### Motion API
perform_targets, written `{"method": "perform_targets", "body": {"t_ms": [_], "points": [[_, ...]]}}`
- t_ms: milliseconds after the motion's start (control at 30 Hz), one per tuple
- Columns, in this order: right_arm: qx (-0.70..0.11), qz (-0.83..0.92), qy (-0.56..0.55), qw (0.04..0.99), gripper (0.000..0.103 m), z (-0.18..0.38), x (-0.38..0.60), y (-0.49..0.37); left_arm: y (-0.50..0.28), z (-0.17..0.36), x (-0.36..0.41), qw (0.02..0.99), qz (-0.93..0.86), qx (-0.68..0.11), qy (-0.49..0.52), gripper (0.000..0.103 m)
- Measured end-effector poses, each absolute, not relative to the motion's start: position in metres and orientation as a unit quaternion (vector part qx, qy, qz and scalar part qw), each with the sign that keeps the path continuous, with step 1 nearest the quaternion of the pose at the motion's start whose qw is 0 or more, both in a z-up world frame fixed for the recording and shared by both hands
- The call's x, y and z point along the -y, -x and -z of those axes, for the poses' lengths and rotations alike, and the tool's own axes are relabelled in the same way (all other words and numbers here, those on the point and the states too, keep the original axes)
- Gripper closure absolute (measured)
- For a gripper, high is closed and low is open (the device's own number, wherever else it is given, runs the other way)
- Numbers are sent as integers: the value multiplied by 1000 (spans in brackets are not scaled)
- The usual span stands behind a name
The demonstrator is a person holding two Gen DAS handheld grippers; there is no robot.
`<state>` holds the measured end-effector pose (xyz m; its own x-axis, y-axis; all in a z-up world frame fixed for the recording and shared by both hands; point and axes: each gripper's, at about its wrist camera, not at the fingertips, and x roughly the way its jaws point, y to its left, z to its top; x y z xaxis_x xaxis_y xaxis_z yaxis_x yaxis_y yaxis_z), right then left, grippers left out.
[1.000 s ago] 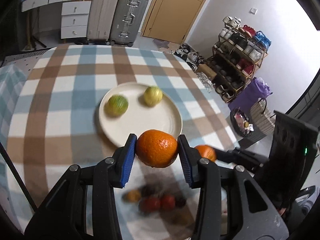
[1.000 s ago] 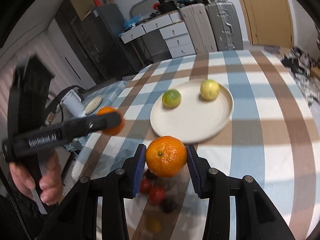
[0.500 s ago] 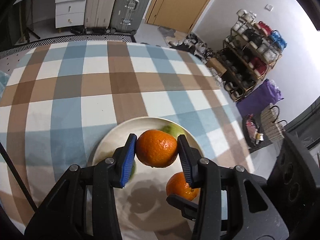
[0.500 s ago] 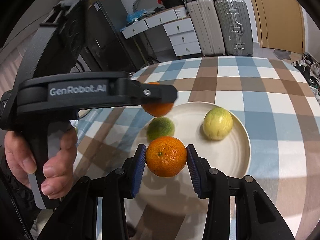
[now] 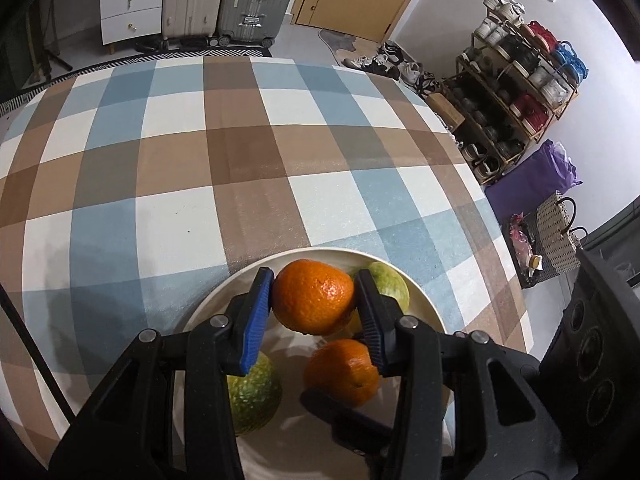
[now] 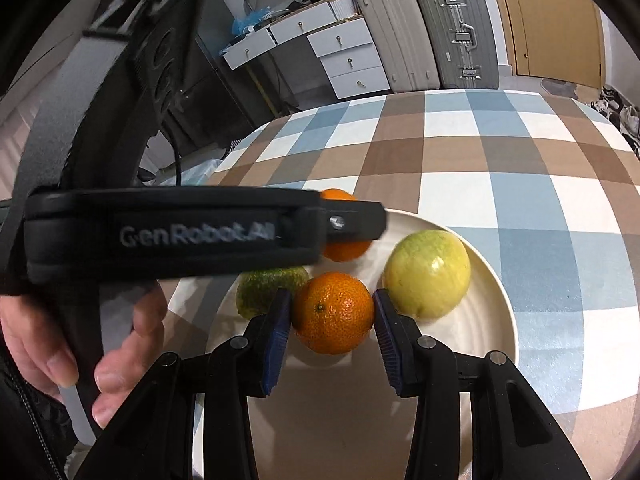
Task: Organize fruits
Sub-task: 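Open both grippers and withdraw them from the plate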
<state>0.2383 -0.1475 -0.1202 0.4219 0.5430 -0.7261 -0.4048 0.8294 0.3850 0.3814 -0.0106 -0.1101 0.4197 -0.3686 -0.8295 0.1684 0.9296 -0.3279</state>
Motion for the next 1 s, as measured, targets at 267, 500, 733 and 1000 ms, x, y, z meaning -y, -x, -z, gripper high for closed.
{"method": "perform_targets", "body": {"t_ms": [267,500,733,1000], "points": [[-427,-285,-87,854,32,106,149,-230,-373,95,11,843,157,-507,85,62],[-400,-259,-88,875,11,87,182,-197,-338,53,8,867,159,-465,84,40],[-393,-217,-111,887,6,77,220,-167,-281,28,5,889,140,-430,73,34],[-348,-229,-127,900,4,48,235,-122,-208,11,-7,912,97,-389,84,21]]}}
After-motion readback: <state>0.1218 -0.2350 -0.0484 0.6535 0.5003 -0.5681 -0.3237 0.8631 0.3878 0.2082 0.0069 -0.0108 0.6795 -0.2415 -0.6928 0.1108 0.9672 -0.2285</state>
